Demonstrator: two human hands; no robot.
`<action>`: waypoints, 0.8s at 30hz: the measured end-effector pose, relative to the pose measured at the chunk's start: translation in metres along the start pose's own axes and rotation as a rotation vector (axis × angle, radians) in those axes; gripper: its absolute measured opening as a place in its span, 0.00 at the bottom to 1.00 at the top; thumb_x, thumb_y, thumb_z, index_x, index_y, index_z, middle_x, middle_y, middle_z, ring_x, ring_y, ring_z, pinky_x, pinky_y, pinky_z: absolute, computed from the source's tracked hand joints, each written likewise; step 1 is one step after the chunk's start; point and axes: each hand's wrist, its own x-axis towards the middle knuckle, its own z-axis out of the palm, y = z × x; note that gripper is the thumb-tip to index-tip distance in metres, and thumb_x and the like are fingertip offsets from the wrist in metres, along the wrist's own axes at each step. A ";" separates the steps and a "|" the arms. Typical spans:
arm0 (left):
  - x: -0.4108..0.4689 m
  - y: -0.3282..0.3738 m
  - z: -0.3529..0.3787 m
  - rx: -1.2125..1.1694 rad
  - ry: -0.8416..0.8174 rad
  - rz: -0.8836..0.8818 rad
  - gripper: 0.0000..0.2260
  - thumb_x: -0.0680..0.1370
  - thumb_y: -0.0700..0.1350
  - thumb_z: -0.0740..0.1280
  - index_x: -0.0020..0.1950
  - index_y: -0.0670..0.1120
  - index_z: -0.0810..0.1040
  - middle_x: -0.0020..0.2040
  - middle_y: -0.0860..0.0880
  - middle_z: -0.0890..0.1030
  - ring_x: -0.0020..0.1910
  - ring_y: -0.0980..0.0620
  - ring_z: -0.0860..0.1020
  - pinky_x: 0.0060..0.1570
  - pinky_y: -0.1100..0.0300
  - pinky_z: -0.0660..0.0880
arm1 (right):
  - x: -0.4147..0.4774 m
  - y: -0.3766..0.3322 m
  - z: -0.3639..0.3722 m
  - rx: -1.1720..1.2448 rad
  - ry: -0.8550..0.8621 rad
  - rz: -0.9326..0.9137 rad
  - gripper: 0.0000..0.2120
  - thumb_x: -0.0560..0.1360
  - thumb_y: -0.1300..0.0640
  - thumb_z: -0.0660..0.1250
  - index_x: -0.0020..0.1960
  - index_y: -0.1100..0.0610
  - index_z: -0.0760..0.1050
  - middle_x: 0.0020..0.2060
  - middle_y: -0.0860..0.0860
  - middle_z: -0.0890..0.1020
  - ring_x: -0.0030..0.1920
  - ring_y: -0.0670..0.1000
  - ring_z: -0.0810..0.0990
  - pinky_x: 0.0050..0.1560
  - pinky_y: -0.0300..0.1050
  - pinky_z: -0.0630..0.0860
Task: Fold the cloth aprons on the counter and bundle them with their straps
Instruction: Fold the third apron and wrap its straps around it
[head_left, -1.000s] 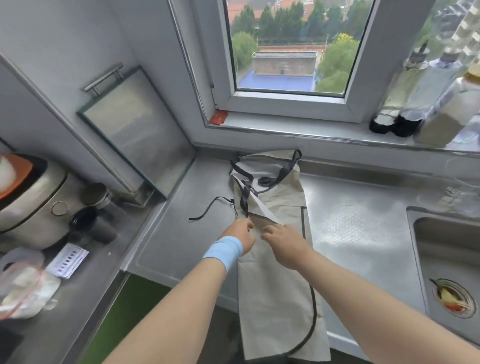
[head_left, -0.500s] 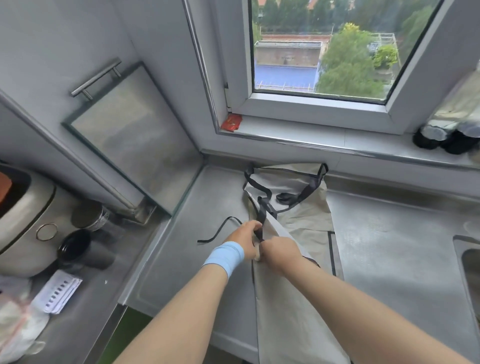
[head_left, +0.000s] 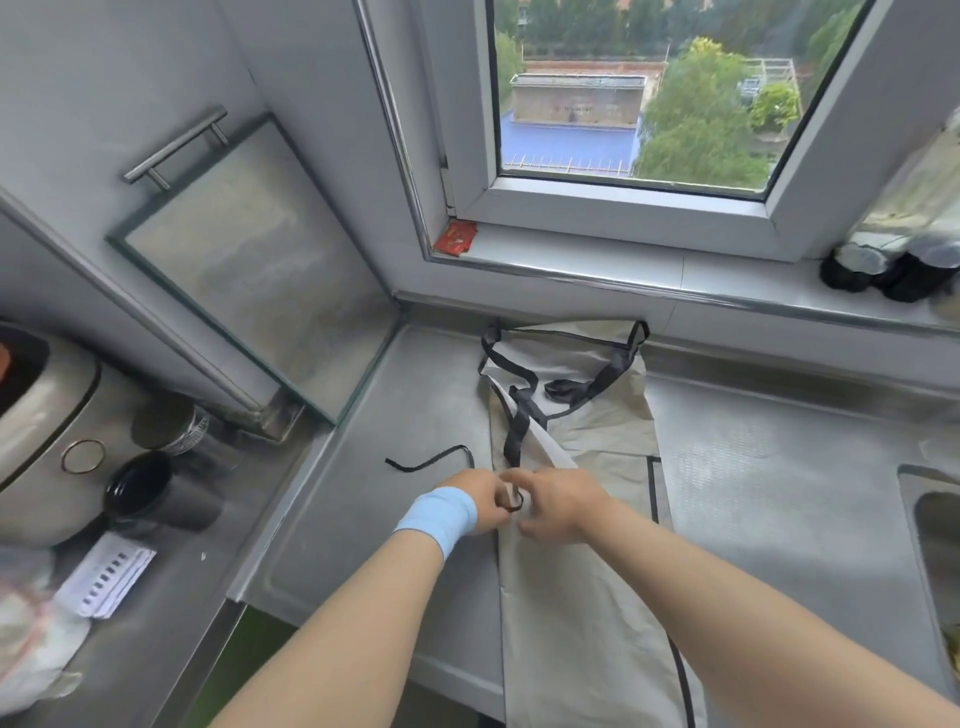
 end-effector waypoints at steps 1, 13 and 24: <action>-0.004 0.002 -0.005 -0.104 0.023 0.000 0.06 0.72 0.49 0.65 0.40 0.50 0.80 0.44 0.48 0.83 0.44 0.47 0.80 0.48 0.57 0.77 | -0.001 -0.005 0.000 0.073 0.006 -0.007 0.18 0.73 0.46 0.64 0.62 0.48 0.72 0.52 0.50 0.82 0.55 0.55 0.80 0.44 0.44 0.70; -0.032 0.010 -0.072 -0.554 0.091 0.013 0.06 0.77 0.47 0.68 0.40 0.50 0.78 0.35 0.52 0.80 0.29 0.52 0.75 0.32 0.63 0.70 | -0.019 0.053 -0.046 0.860 0.273 0.473 0.08 0.75 0.58 0.62 0.46 0.56 0.79 0.38 0.54 0.81 0.34 0.53 0.73 0.39 0.46 0.71; 0.007 0.119 -0.097 -1.002 0.155 0.119 0.10 0.76 0.44 0.72 0.56 0.45 0.83 0.33 0.54 0.81 0.21 0.63 0.72 0.25 0.70 0.69 | -0.037 0.072 -0.087 1.448 0.105 0.260 0.16 0.80 0.47 0.62 0.56 0.58 0.79 0.40 0.55 0.81 0.30 0.50 0.73 0.31 0.41 0.63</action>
